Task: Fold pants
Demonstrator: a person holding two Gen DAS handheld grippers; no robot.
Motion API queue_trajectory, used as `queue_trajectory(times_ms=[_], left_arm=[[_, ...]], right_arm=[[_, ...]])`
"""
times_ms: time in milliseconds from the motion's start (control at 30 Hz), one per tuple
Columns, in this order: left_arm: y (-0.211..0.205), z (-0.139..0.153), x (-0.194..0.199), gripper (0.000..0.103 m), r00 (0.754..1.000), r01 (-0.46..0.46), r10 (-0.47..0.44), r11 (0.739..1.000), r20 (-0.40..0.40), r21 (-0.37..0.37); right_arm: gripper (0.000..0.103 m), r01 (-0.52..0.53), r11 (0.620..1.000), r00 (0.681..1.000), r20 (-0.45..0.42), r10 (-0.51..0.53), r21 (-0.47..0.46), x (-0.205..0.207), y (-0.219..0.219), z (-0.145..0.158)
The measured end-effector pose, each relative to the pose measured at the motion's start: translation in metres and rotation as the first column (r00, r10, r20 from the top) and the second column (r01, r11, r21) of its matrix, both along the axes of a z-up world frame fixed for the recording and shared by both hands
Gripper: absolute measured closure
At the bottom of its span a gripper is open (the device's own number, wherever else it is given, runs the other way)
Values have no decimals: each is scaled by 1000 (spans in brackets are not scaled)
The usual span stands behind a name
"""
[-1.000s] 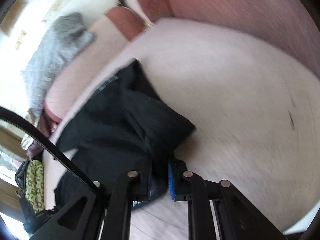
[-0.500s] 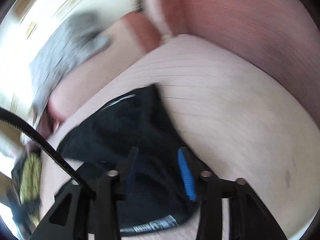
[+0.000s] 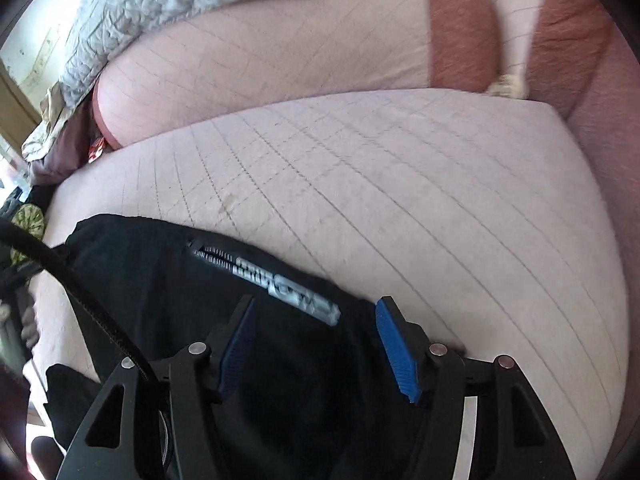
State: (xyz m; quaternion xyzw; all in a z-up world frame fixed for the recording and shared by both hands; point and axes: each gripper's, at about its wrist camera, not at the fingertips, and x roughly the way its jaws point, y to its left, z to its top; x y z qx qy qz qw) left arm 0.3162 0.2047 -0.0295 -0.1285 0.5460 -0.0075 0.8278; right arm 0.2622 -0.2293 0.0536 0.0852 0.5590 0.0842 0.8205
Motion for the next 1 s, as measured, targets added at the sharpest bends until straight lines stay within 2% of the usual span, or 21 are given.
queue_trajectory(times_ms=[67,100,167,200,233,267,300,333,367,433,533,633,700,767,833,900,1000], left_arm=[[-10,-3,14,13,999,45,-46,999,23,15],[-15,-5,20,9,997,75,-76,997,25,15],[-31,-5,24,6,993,114,-115,993,24,40],[-37,-5,25,10,990,140,-142,989,28,50],[-45,-2,23,37,986,160,-163,985,40,58],[-50,0,20,76,982,179,-183,979,42,98],[-53,2,17,90,977,204,-210,973,42,102],[-54,3,15,91,970,239,-241,970,39,54],[-53,6,11,91,969,243,-245,969,40,37],[-52,16,0,91,967,240,-245,967,63,89],[-47,42,-22,91,967,213,-226,971,117,113],[-38,76,-59,91,958,194,-213,975,191,109],[-28,100,-94,91,945,192,-208,978,252,86],[-35,123,-126,91,928,200,-223,974,298,106],[-37,137,-157,91,911,209,-241,969,336,129],[-29,141,-203,91,898,224,-259,965,356,136],[-19,133,-245,90,897,245,-275,961,345,128]], right_arm=[[35,-31,999,999,-22,31,-14,16,5,-9],[34,-53,999,998,-37,53,-12,23,7,-15],[31,-86,996,996,-41,85,-27,32,14,-18],[31,-100,995,994,-41,99,-24,34,17,-17],[33,-120,993,992,-43,120,-4,36,21,-16],[38,-144,989,988,-46,145,17,36,27,-15],[61,-165,986,985,-50,166,28,35,34,-15],[84,-188,982,981,-51,189,28,33,41,-14],[89,-202,979,978,-54,203,21,29,47,-14],[95,-189,982,981,-38,190,16,22,49,-8],[96,-162,987,987,5,162,19,9,52,10],[96,-155,988,986,59,155,-1,-20,57,40],[96,-158,987,983,91,158,-8,-42,61,59],[96,-161,987,980,112,162,-17,-69,64,77],[98,-162,986,978,127,164,-26,-102,64,90],[98,-169,985,977,131,171,-23,-140,63,98],[98,-166,986,980,111,167,-11,-200,60,92]])
